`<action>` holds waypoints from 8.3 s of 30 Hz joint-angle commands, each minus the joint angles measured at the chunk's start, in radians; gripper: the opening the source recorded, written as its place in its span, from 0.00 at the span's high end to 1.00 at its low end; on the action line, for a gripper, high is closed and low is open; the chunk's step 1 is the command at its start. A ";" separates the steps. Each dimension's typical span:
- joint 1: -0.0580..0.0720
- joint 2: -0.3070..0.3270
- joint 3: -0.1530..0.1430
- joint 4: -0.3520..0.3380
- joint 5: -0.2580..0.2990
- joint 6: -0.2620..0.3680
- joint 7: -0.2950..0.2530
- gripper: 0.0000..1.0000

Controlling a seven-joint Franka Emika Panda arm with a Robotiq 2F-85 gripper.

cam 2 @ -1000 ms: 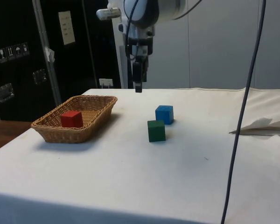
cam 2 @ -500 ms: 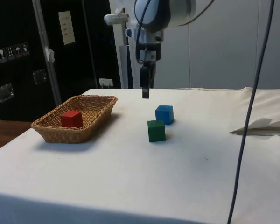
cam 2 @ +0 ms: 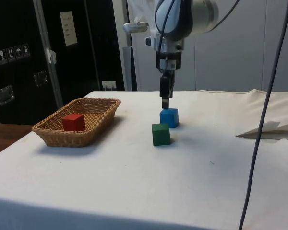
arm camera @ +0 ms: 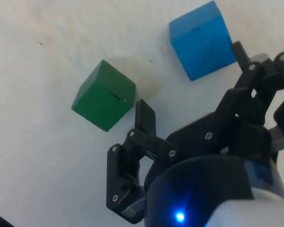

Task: Pick up exactly two blocks and place them into the basket.

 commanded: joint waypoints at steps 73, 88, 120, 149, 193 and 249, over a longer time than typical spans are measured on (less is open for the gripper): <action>-0.083 0.279 0.111 0.143 0.262 -0.068 -0.080 0.10; -0.086 0.271 0.107 0.140 0.261 -0.067 -0.083 1.00; -0.055 0.112 -0.011 0.112 0.169 -0.088 -0.071 1.00; -0.062 0.069 -0.005 0.112 0.173 -0.069 -0.081 1.00; -0.044 0.158 0.007 0.341 0.028 -0.177 0.094 1.00; -0.116 0.630 0.037 0.875 0.335 -0.426 0.078 1.00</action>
